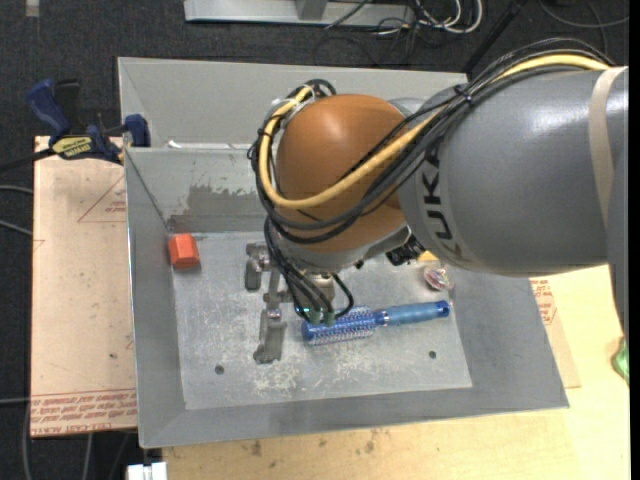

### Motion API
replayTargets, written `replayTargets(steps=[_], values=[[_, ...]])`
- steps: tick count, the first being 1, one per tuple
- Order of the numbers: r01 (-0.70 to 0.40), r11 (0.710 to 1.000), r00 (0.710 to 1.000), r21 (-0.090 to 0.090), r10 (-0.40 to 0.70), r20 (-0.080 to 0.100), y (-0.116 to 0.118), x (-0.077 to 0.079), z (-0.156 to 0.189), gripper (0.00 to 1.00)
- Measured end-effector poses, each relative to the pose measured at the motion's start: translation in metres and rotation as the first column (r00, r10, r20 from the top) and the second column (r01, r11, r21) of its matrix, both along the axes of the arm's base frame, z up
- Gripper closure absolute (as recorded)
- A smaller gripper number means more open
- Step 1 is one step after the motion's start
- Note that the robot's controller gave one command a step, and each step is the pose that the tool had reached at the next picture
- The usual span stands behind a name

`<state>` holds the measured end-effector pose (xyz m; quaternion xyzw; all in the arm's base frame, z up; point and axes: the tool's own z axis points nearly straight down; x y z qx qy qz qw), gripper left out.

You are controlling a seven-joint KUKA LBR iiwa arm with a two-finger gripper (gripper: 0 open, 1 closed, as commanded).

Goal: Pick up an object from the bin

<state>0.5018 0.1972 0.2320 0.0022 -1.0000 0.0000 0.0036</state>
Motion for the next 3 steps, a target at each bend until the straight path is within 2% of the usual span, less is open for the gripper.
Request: replayTargets(steps=[1, 2, 3], values=[[-0.078, 0.997, 0.997, -0.001, 0.078, -0.001, -0.037, 0.005, -0.149, 0.00], [-0.054, 0.999, 0.998, -0.002, 0.054, 0.013, -0.106, 0.031, -0.113, 0.00], [-0.275, 0.962, 0.961, 0.000, 0.275, 0.005, -0.148, 0.034, -0.154, 0.00]])
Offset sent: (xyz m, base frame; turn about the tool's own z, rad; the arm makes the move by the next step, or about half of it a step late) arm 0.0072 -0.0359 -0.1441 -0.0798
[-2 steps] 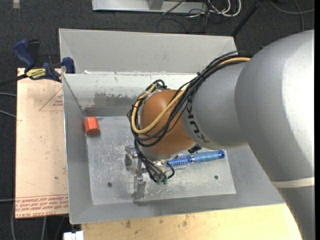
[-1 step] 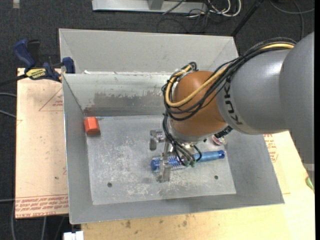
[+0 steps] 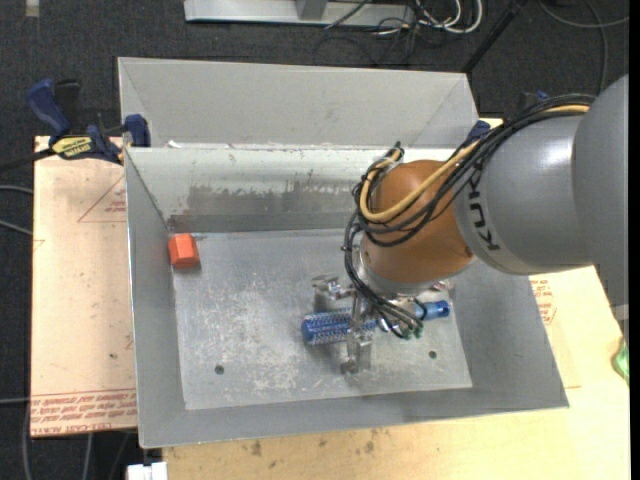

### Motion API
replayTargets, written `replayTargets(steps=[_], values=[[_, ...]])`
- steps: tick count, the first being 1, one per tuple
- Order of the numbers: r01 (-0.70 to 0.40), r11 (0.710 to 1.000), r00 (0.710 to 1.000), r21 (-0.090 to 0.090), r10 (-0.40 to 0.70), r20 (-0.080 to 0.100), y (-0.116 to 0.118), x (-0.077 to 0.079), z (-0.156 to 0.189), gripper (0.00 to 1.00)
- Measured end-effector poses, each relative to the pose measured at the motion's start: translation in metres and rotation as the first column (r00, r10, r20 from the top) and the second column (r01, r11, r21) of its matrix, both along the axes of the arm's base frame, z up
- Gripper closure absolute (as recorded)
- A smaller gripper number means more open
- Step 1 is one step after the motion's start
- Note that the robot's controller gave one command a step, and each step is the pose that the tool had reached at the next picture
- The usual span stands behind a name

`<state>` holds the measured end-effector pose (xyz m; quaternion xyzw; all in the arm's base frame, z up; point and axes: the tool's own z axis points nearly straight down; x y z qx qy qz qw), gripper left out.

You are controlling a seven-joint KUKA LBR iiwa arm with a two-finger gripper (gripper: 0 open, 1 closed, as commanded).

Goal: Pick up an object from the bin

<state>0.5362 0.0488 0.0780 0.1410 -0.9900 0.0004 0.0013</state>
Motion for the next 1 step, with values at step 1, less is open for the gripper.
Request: replayTargets(steps=[1], values=[[-0.002, 1.000, 1.000, 0.003, 0.002, 0.001, 0.0024, 0.0001, 0.0007, 1.00]])
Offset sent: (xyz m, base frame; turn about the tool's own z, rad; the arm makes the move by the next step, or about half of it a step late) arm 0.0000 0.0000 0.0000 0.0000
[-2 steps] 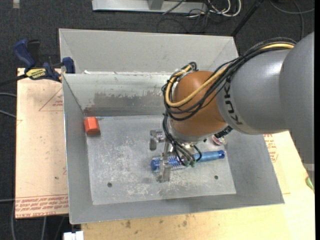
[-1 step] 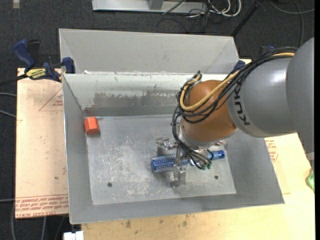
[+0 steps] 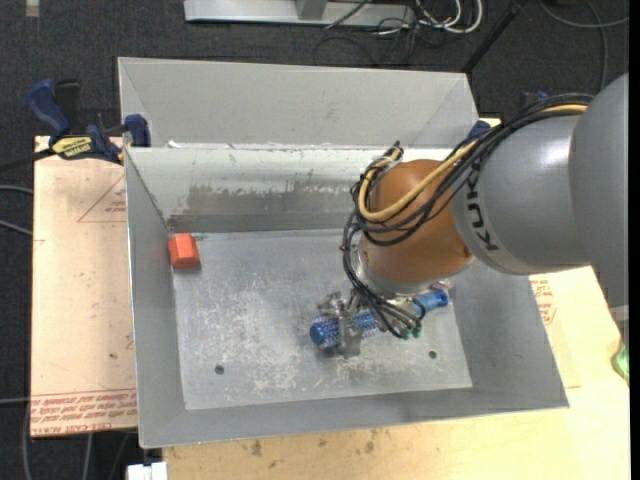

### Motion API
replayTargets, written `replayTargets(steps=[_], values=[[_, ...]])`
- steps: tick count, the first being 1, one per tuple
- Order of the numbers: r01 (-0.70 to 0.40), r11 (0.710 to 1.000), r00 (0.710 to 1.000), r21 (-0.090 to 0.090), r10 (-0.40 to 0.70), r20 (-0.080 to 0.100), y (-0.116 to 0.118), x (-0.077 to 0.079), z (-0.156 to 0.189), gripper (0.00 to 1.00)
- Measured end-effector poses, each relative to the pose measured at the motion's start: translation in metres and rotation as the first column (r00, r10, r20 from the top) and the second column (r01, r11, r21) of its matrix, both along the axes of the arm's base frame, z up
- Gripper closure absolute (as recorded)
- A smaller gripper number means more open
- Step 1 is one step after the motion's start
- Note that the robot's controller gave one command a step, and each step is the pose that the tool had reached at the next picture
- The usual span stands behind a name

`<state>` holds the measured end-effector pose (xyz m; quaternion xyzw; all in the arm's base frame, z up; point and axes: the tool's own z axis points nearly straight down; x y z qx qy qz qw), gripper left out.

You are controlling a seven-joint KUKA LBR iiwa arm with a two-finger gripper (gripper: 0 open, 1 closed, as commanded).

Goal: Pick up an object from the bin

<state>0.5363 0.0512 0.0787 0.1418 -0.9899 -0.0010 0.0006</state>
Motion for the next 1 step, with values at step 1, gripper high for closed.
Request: replayTargets(steps=[1], values=[[-0.049, 0.999, 0.999, 0.000, 0.049, 0.009, 0.0251, -0.0362, 0.1655, 1.00]])
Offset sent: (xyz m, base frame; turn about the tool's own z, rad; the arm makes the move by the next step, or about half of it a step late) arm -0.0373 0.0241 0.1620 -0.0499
